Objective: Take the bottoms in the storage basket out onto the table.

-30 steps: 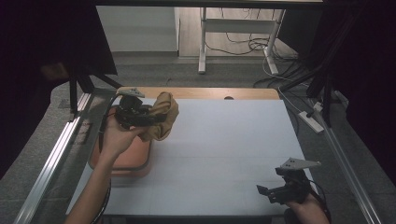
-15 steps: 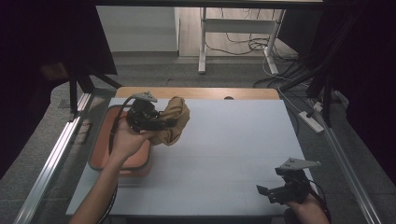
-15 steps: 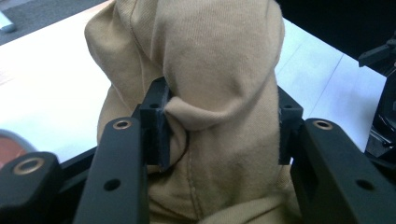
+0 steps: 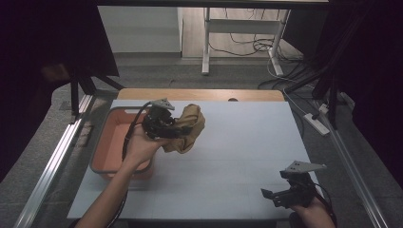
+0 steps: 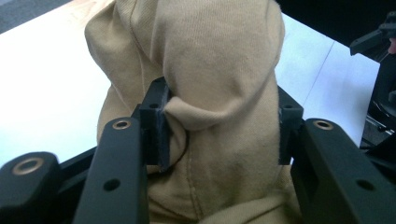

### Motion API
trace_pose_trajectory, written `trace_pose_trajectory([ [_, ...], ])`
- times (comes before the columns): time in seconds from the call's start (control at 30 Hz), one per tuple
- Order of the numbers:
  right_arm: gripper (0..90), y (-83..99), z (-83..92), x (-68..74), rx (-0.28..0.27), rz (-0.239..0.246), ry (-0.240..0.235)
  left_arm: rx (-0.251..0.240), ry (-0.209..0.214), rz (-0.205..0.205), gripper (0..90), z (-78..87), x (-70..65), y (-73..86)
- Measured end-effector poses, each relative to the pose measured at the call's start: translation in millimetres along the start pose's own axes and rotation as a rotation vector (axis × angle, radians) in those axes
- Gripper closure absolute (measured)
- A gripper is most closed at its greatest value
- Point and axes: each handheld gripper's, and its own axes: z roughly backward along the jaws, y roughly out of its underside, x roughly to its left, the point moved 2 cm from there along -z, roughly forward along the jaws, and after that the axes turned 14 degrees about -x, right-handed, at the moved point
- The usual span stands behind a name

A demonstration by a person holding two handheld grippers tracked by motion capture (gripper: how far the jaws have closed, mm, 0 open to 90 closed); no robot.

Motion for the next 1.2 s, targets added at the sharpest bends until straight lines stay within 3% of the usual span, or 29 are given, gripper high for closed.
trace_pose_trajectory([
  [0.5, 0.0, 0.1, -0.1, 0.3, 0.003, 0.006, -0.003, 0.051, 0.045, -0.007, 52.5, -35.4, -10.7, 12.4],
  [1.2, 0.0, 0.2, -0.5, 1.2, 0.005, 0.012, -0.007, 0.107, 0.053, 0.017, 52.1, -67.1, -11.3, 35.3],
])
